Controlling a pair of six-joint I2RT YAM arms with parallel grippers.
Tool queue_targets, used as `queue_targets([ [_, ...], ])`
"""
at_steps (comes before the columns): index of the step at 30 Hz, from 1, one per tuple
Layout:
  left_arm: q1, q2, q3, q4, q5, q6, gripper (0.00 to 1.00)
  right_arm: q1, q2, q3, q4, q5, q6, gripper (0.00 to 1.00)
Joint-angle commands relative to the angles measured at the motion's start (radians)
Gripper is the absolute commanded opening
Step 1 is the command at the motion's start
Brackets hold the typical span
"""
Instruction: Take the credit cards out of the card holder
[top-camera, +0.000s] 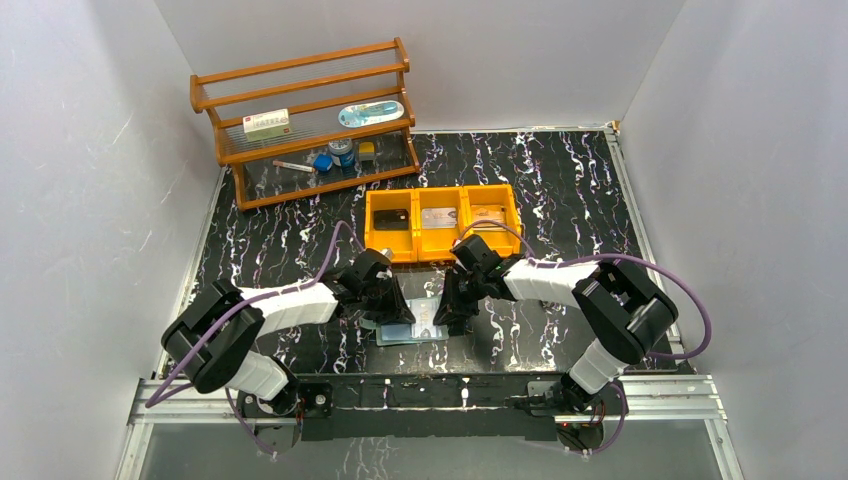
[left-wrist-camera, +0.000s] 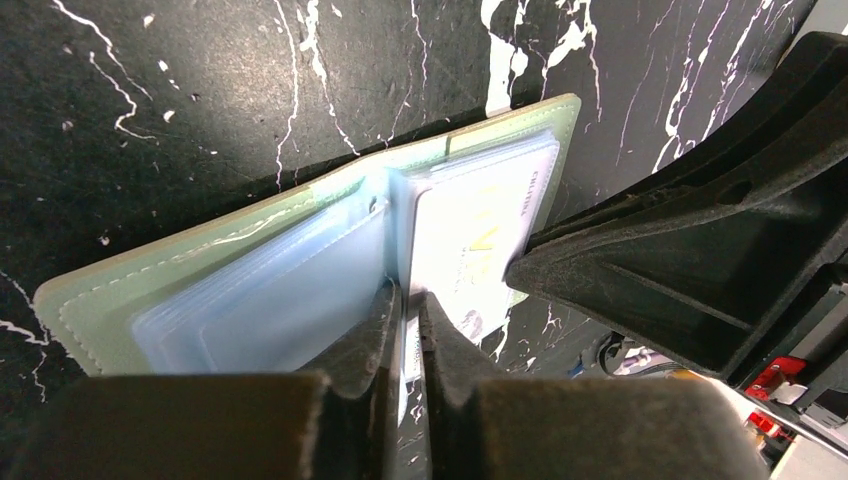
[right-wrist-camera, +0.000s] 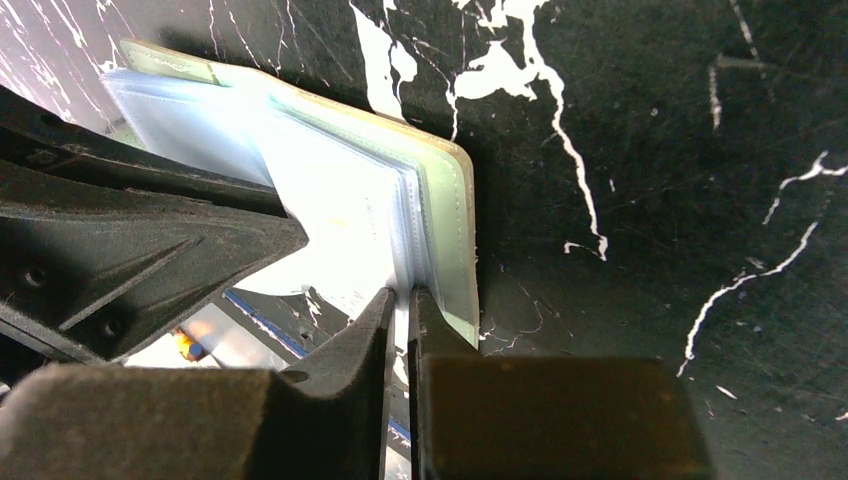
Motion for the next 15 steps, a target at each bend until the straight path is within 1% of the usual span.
queue_targets([
  [1, -0.013, -0.014, -0.012, -0.001, 0.023, 0.008, 0.01, 0.011, 0.016, -0.023, -0.032, 0.062, 0.013, 0.13],
  [8, -0.013, -0.068, -0.016, -0.031, -0.008, 0.039, 0.0, 0.011, 0.005, -0.013, -0.04, 0.088, 0.03, 0.12],
  [9, -0.013, -0.072, -0.02, -0.026, -0.009, 0.043, 0.0, 0.011, 0.005, -0.01, -0.032, 0.077, 0.028, 0.14],
  [11, -0.013, -0.093, -0.026, -0.009, -0.004, 0.048, 0.0, 0.011, 0.008, -0.003, -0.008, 0.042, 0.026, 0.25],
  [15, -0.013, -0.088, -0.029, 0.022, 0.028, 0.051, 0.0, 0.011, 0.008, 0.0, 0.062, -0.018, 0.053, 0.31],
])
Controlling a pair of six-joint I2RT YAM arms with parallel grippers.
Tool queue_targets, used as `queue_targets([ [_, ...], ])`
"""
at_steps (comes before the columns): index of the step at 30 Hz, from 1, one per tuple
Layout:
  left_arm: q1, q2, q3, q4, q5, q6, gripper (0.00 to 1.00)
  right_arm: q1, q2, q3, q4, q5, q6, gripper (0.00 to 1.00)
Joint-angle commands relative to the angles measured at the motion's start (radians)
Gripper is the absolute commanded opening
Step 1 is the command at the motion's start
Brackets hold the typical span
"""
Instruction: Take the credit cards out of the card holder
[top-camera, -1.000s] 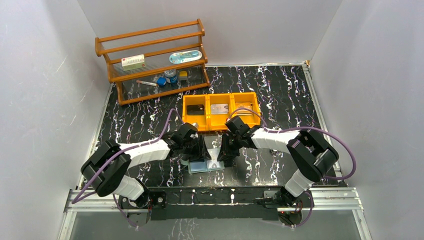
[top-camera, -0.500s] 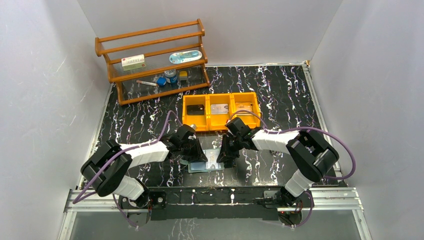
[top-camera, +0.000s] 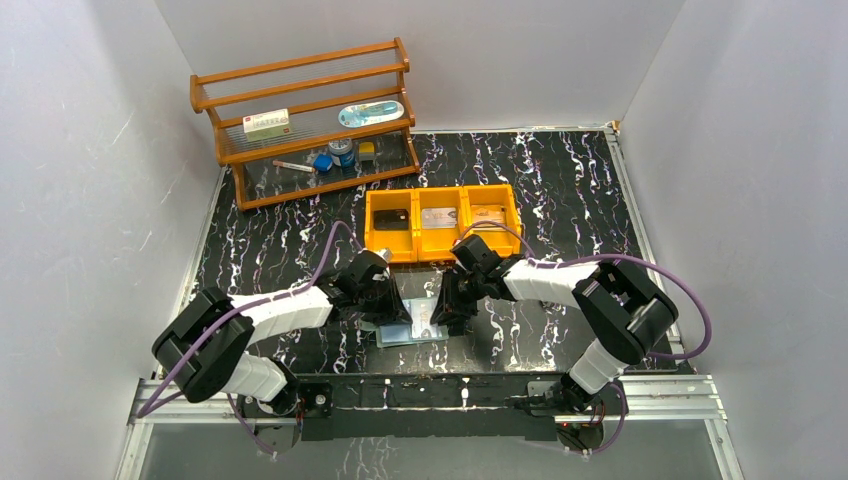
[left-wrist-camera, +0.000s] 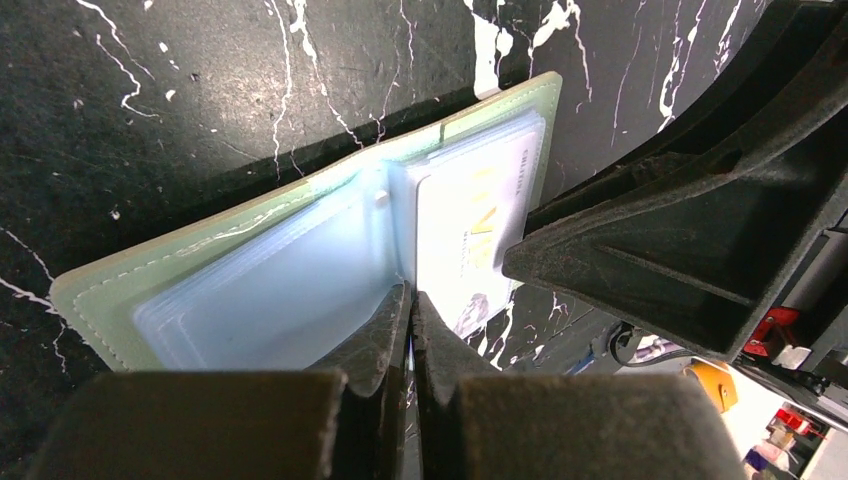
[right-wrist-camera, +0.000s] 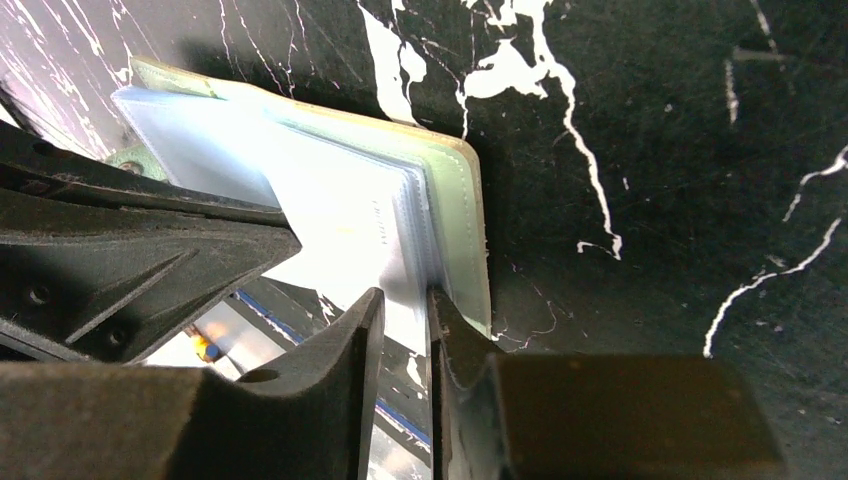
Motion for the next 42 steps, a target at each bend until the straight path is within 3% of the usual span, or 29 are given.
queue_targets([
  [1, -0.009, -0.025, -0.012, 0.05, 0.052, 0.009, 0.0, 0.009, 0.016, 0.005, 0.062, -0.013, 0.022, 0.31],
  [9, -0.001, -0.029, -0.09, 0.16, 0.085, -0.067, 0.24, 0.009, 0.062, 0.005, 0.061, 0.002, 0.041, 0.31],
  [23, 0.041, 0.025, -0.23, 0.627, 0.295, -0.177, 0.1, 0.009, 0.104, -0.017, 0.082, -0.02, 0.05, 0.23],
  [27, 0.041, 0.015, -0.228, 0.646, 0.314, -0.161, 0.1, 0.009, 0.118, -0.013, 0.091, -0.029, 0.05, 0.19],
  [34, 0.041, -0.01, -0.208, 0.687, 0.339, -0.148, 0.26, 0.01, 0.132, 0.011, 0.091, -0.056, 0.04, 0.2],
  [37, 0.041, 0.002, -0.197, 0.682, 0.347, -0.14, 0.25, 0.012, 0.133, 0.011, 0.096, -0.06, 0.04, 0.2],
  [42, 0.041, 0.031, -0.19, 0.731, 0.39, -0.149, 0.14, 0.011, 0.133, 0.003, 0.129, -0.079, 0.058, 0.21],
])
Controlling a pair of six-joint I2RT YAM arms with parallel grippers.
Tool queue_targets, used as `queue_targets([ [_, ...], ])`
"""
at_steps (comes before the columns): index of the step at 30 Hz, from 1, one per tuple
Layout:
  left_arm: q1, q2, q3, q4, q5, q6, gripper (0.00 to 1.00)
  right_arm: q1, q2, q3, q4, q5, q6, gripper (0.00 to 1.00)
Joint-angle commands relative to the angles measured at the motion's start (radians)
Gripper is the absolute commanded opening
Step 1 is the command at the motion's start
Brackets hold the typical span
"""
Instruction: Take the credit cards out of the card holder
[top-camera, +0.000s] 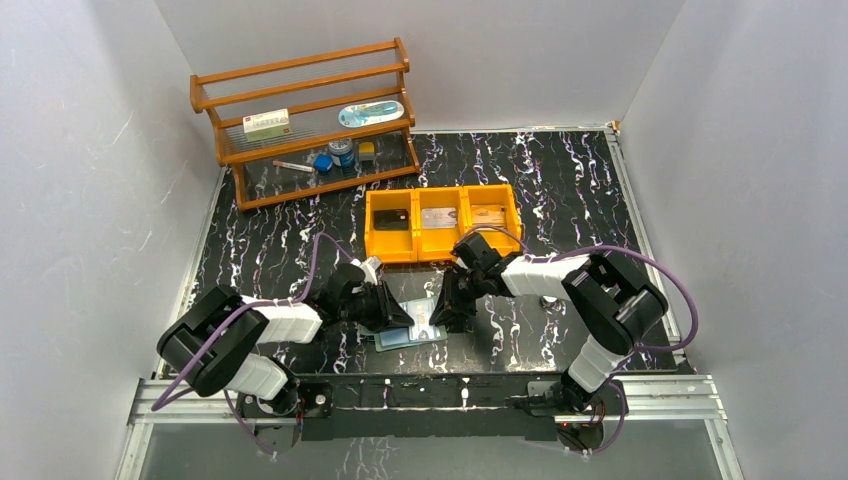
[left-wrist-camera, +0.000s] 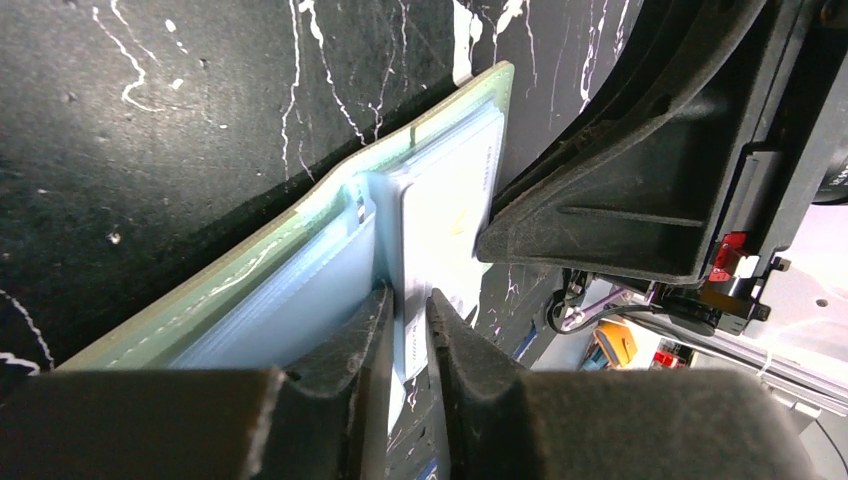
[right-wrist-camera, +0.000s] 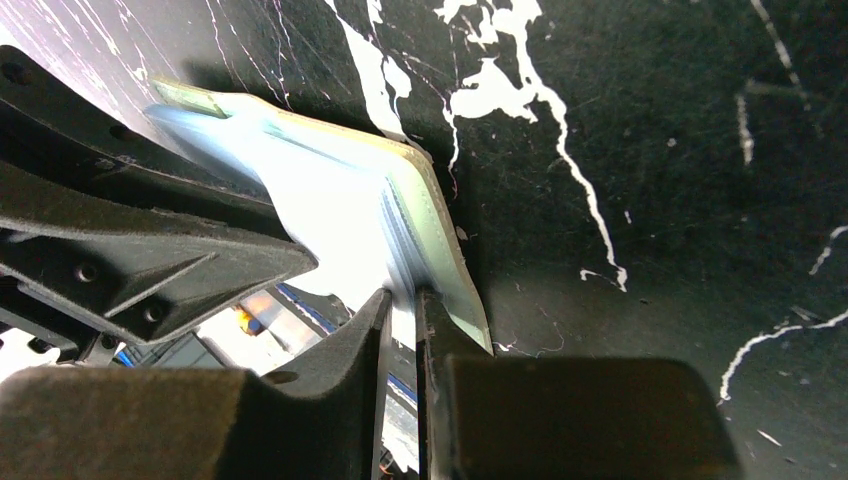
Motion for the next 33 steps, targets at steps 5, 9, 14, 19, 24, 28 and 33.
queue_targets([
  [5, -0.04, -0.038, 0.075, 0.113, 0.159, -0.011, 0.16, 0.041, 0.049, 0.002, 0.054, 0.079, 0.02, 0.21],
  [9, -0.041, -0.103, 0.108, -0.048, 0.099, 0.056, 0.23, 0.041, 0.033, 0.015, 0.003, 0.128, 0.013, 0.23],
  [14, -0.04, -0.133, 0.116, -0.062, 0.085, 0.054, 0.23, 0.042, 0.045, 0.016, 0.006, 0.119, 0.016, 0.23],
  [19, -0.04, -0.078, 0.098, 0.053, 0.129, 0.008, 0.18, 0.041, 0.044, 0.017, 0.017, 0.112, 0.017, 0.24],
  [24, -0.041, -0.069, 0.099, 0.112, 0.145, -0.006, 0.1, 0.042, 0.06, 0.01, 0.042, 0.081, 0.017, 0.24],
  [28, -0.041, -0.051, 0.125, 0.136, 0.184, 0.0, 0.13, 0.044, 0.069, 0.013, 0.056, 0.063, 0.017, 0.25],
  [33, -0.044, 0.005, 0.136, 0.14, 0.216, 0.004, 0.22, 0.046, 0.07, 0.019, 0.065, 0.057, 0.017, 0.26],
])
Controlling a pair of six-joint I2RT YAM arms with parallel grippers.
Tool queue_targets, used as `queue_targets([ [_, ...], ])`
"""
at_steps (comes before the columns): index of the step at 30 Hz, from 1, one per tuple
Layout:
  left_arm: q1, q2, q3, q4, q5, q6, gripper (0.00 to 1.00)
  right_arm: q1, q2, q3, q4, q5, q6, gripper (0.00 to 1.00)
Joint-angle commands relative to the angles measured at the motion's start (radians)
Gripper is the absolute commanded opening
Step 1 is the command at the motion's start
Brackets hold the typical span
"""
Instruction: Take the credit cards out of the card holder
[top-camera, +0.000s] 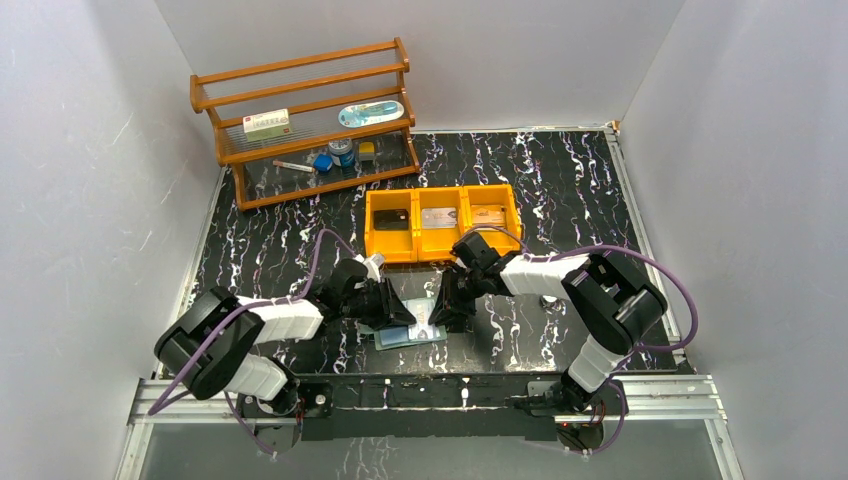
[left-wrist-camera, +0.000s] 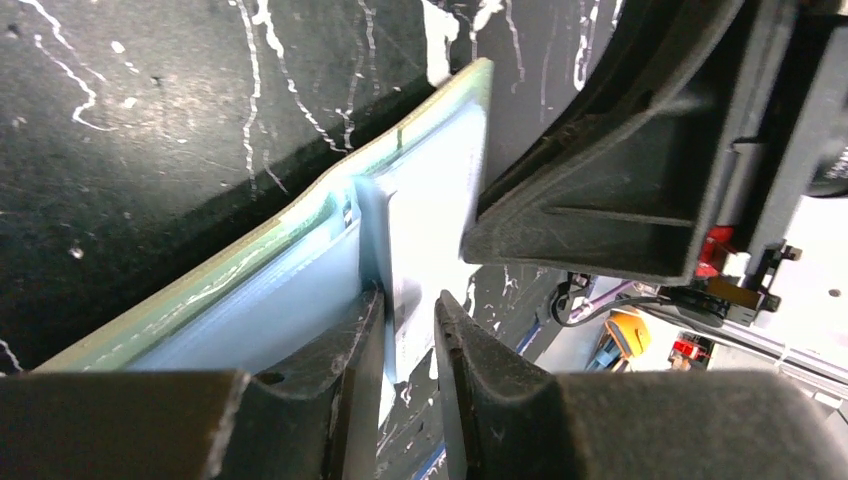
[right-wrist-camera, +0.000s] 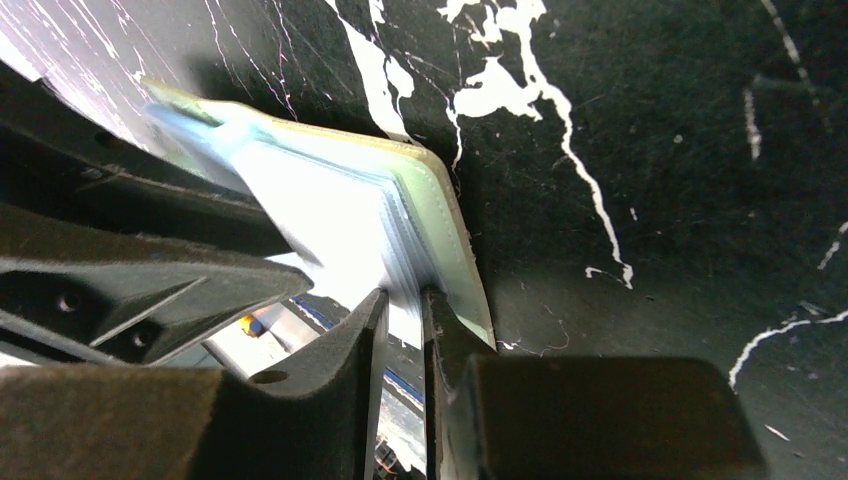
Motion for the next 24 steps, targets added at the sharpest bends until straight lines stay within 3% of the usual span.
queue_targets([
  [1, -0.046, 0.042, 0.095, 0.234, 0.211, -0.042, 0.2, 0.042, 0.066, 0.006, 0.085, 0.05, 0.01, 0.26],
  [5, -0.048, 0.043, 0.092, 0.228, 0.214, -0.034, 0.01, 0.041, 0.058, 0.008, 0.06, 0.083, 0.008, 0.26],
  [14, -0.032, -0.087, 0.062, 0.037, 0.137, 0.04, 0.0, 0.04, 0.024, 0.005, -0.016, 0.171, -0.004, 0.17],
  [24, 0.002, -0.124, 0.044, 0.018, 0.154, 0.041, 0.0, 0.038, 0.011, 0.008, -0.019, 0.178, -0.016, 0.13],
])
